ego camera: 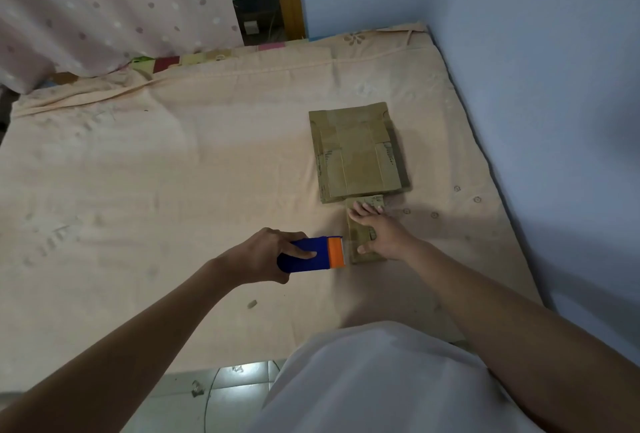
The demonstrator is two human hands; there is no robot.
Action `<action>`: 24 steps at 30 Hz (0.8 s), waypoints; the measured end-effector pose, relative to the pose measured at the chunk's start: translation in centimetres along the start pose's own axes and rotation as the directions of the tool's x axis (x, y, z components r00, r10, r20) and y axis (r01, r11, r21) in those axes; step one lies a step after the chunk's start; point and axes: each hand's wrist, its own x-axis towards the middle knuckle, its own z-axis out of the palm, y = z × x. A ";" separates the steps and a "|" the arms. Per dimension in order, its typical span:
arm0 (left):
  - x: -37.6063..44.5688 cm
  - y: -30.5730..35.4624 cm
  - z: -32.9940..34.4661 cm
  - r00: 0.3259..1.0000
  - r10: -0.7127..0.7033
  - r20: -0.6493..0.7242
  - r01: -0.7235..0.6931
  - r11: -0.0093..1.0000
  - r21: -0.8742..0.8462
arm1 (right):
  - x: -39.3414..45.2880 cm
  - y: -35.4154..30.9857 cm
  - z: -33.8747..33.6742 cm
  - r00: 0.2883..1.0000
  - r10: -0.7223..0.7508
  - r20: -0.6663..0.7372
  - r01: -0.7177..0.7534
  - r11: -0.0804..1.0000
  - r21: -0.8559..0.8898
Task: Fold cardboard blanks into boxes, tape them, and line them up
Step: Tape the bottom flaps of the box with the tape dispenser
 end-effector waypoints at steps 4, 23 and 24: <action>-0.2 -0.1 0.4 1.000 0.000 -0.014 0.000 1.000 -0.008 | 0.0 -0.1 -0.2 1.000 -0.009 -0.003 0.009 1.000 -0.008; 0.2 0.2 0.3 0.997 -0.065 0.031 0.061 0.992 0.112 | -0.2 -0.4 -0.4 1.000 -0.003 0.007 0.003 1.000 -0.016; 0.4 0.4 0.4 0.997 -0.069 0.043 0.062 0.988 0.142 | -0.2 -0.5 -0.3 1.000 -0.003 0.003 0.003 1.000 -0.011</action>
